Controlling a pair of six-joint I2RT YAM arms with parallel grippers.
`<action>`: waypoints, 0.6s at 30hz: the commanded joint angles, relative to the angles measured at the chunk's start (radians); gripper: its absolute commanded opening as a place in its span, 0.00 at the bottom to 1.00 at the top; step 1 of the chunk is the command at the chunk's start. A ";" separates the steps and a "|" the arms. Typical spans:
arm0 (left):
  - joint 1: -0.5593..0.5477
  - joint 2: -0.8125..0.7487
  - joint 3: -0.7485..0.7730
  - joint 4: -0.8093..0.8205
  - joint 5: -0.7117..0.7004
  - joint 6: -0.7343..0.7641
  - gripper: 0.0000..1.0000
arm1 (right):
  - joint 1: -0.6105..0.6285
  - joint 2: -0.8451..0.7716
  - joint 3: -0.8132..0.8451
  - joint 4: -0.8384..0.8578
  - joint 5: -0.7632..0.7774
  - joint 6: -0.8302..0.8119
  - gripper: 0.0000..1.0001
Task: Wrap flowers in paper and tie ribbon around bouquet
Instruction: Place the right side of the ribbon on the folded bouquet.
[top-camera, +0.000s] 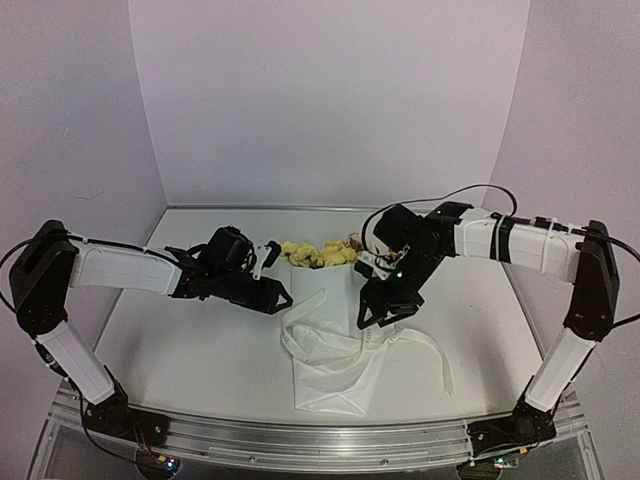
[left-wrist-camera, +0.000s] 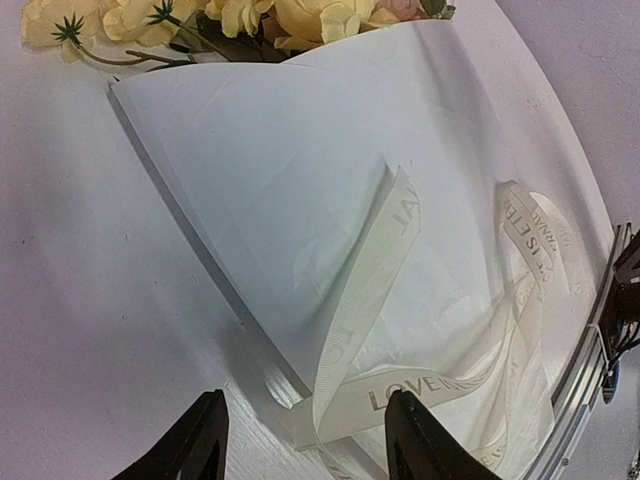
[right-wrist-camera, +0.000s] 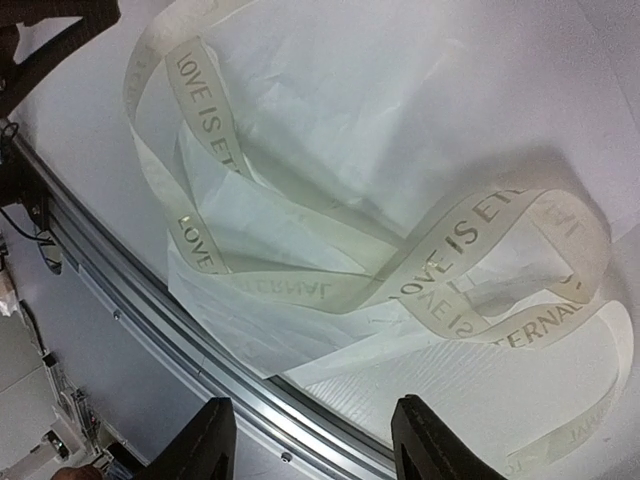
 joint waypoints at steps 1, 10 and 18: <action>-0.001 -0.023 0.017 -0.015 0.008 -0.006 0.55 | 0.024 0.053 0.103 -0.027 0.127 0.045 0.55; -0.002 -0.005 -0.008 -0.053 0.078 -0.067 0.55 | 0.027 0.110 0.160 -0.027 0.153 0.062 0.54; -0.012 0.089 0.041 -0.037 0.136 -0.075 0.49 | 0.028 0.139 0.197 -0.027 0.134 0.032 0.53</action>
